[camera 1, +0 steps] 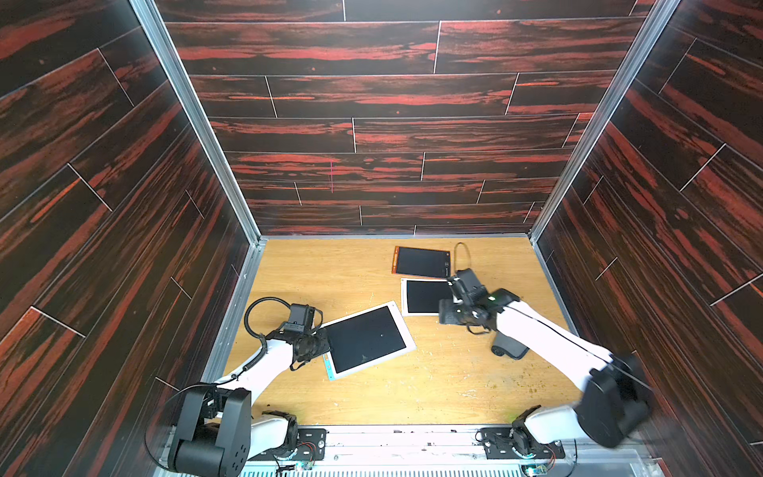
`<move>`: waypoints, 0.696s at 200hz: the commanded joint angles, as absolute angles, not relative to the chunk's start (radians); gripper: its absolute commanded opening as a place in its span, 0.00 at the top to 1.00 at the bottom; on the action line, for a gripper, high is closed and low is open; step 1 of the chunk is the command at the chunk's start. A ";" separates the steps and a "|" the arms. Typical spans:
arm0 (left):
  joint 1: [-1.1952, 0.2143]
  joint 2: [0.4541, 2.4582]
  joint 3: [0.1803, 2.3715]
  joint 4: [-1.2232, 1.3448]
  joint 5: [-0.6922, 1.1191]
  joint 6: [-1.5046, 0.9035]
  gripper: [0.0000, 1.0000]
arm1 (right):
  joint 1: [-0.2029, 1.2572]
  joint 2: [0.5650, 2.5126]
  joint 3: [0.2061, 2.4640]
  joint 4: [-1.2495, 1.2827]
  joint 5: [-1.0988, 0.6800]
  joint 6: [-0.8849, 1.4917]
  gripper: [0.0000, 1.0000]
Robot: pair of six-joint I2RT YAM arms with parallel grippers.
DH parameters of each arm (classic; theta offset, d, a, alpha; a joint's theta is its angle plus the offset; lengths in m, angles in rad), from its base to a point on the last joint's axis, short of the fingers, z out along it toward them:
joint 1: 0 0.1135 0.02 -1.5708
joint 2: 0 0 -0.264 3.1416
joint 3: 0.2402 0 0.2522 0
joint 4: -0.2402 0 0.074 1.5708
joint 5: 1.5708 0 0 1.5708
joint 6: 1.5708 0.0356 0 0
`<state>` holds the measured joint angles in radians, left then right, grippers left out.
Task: Wipe the drawing tablet
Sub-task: Place the cleaning item at the center of the board, then press the button on the drawing tablet.
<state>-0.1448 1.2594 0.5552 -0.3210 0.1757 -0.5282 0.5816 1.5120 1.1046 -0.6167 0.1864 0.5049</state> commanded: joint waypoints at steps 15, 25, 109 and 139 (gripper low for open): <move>-0.143 1.266 0.556 -0.328 0.184 -0.511 0.53 | 0.587 1.711 1.249 -0.600 -0.050 0.454 0.96; -0.142 1.260 0.553 -0.327 0.182 -0.511 0.53 | 0.591 1.784 1.297 -0.621 -0.064 0.445 1.00; -0.142 1.257 0.552 -0.325 0.193 -0.505 0.54 | 0.652 2.013 1.473 -0.673 -0.068 0.466 1.00; -0.141 1.257 0.552 -0.324 0.193 -0.505 0.55 | 0.678 2.046 1.523 -0.714 -0.012 0.451 1.00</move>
